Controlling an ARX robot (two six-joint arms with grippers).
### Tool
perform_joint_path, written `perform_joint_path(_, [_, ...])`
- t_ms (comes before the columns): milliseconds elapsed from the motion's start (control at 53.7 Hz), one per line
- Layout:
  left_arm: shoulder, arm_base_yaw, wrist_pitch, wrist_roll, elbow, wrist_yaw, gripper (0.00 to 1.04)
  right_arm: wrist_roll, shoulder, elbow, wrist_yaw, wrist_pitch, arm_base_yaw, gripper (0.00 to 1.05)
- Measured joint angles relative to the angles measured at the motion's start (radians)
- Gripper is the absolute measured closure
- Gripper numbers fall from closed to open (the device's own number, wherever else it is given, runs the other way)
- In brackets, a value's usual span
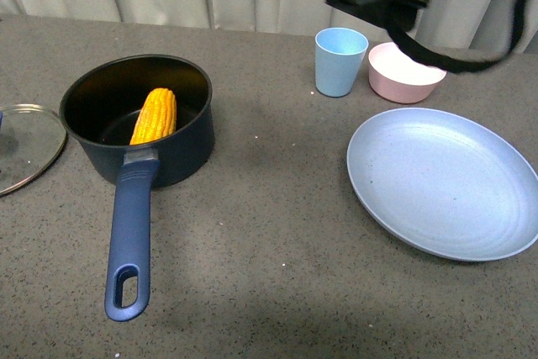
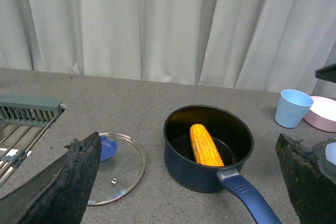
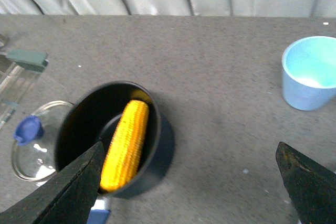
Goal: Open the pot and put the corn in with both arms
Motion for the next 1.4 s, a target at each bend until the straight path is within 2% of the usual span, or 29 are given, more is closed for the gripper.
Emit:
perform_joint_path(205, [0.000, 0.000, 0.000, 0.000, 0.000, 0.000, 0.06, -0.081, -0.208, -0.275, 0.085, 0.049, -0.067, 0.09])
perform_joint_path(540, [0.000, 0.000, 0.000, 0.000, 0.000, 0.000, 0.06, -0.133, -0.548, -0.591, 0.145, 0.036, -0.170, 0.09])
perform_joint_path(596, [0.000, 0.000, 0.000, 0.000, 0.000, 0.000, 0.06, -0.202, -0.519, -0.685, 0.263, 0.303, -0.177, 0.19])
perform_joint_path(671, [-0.002, 0.000, 0.000, 0.000, 0.000, 0.002, 0.06, -0.283, -0.497, -0.792, 0.292, 0.575, -0.208, 0.31])
perform_joint_path(726, [0.000, 0.000, 0.000, 0.000, 0.000, -0.002, 0.06, -0.311, -0.523, -0.840, 0.283, 0.681, -0.236, 0.40])
perform_joint_path(764, [0.000, 0.000, 0.000, 0.000, 0.000, 0.000, 0.06, -0.322, -0.552, -0.851, 0.272, 0.700, -0.250, 0.46])
perform_joint_path(913, [0.000, 0.000, 0.000, 0.000, 0.000, 0.000, 0.06, -0.348, -0.685, -0.895, 0.211, 0.651, -0.303, 0.69])
perform_joint_path(1080, [0.000, 0.000, 0.000, 0.000, 0.000, 0.000, 0.06, -0.358, -0.857, -0.943, 0.144, 0.518, -0.372, 1.04])
perform_joint_path(1322, [0.000, 0.000, 0.000, 0.000, 0.000, 0.000, 0.06, -0.359, -1.056, -0.972, 0.090, 0.353, -0.430, 1.04])
perform_joint_path(1397, [0.000, 0.000, 0.000, 0.000, 0.000, 0.000, 0.06, -0.359, -1.125, -0.975, -0.003, 0.291, -0.499, 1.04])
